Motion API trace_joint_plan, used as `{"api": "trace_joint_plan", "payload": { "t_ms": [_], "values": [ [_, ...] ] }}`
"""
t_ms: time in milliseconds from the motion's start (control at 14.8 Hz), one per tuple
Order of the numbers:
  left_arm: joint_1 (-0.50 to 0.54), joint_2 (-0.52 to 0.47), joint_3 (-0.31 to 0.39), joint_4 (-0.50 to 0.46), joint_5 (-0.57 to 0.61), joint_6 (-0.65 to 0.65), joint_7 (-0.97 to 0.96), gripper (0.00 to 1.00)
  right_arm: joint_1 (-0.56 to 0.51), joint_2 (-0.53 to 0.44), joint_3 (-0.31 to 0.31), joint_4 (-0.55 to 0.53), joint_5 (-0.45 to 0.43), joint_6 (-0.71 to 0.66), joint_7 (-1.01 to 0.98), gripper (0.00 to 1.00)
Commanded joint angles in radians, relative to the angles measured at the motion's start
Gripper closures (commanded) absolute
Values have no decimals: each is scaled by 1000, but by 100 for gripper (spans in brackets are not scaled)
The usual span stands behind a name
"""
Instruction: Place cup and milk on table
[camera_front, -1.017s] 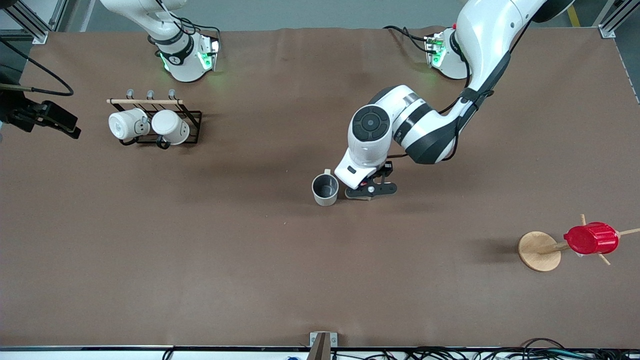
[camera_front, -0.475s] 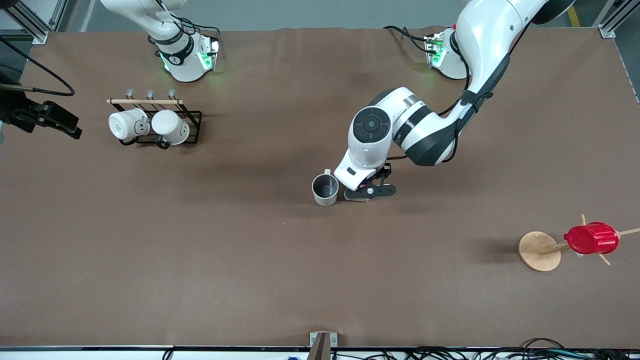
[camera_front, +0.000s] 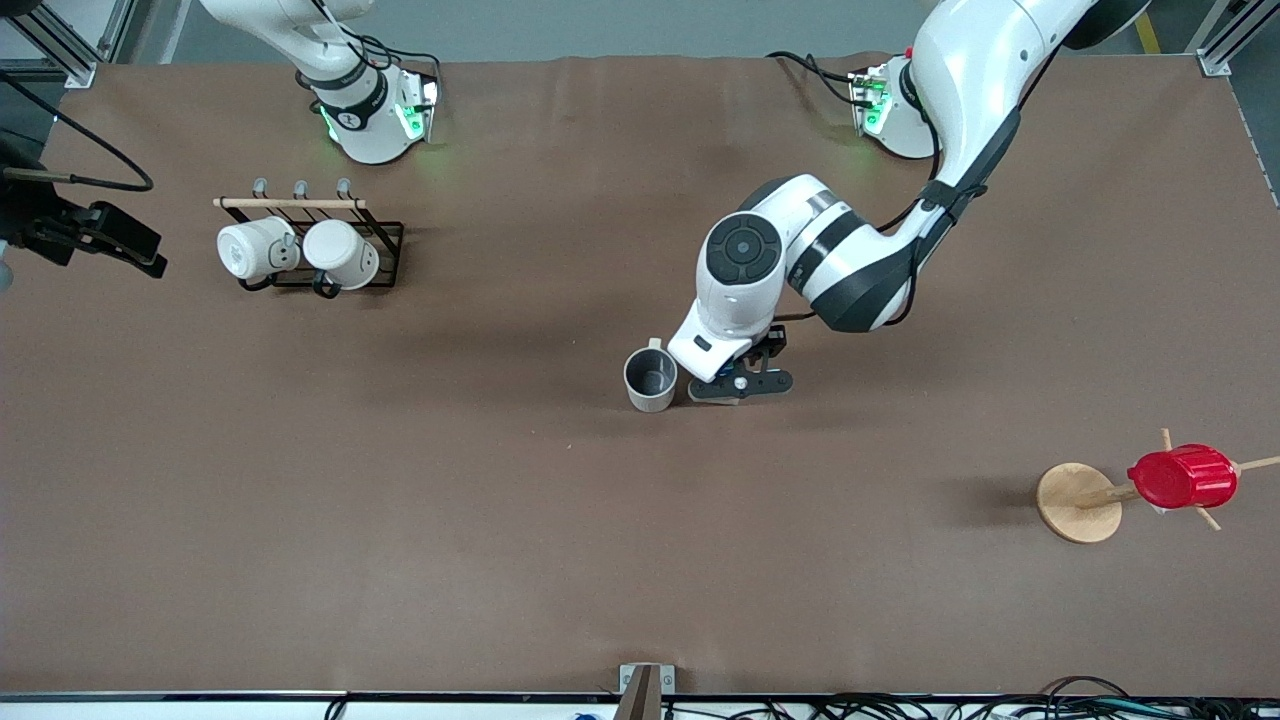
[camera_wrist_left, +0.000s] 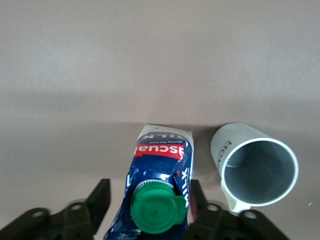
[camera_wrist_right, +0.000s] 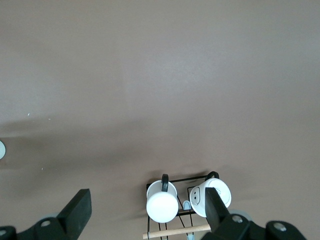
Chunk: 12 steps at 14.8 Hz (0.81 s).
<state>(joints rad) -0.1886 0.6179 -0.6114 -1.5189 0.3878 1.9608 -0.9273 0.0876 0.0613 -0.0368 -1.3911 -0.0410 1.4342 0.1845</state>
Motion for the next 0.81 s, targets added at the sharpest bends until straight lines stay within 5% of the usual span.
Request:
{"api": "trace_joint_plan", "payload": {
  "t_ms": [0,203,746],
  "values": [
    [6,-64,-8,8,17,-10,-19,0,-2,-15,0,-17,20,0,-10,0],
    [9,-165,7,5,-73,-32,-15,0,-2,-15,0,-17,18,0,-10,0],
    [9,-386,301,-7,-282,-124,181,0,-3,-15,0,-17,20,0,-10,0]
  ]
}}
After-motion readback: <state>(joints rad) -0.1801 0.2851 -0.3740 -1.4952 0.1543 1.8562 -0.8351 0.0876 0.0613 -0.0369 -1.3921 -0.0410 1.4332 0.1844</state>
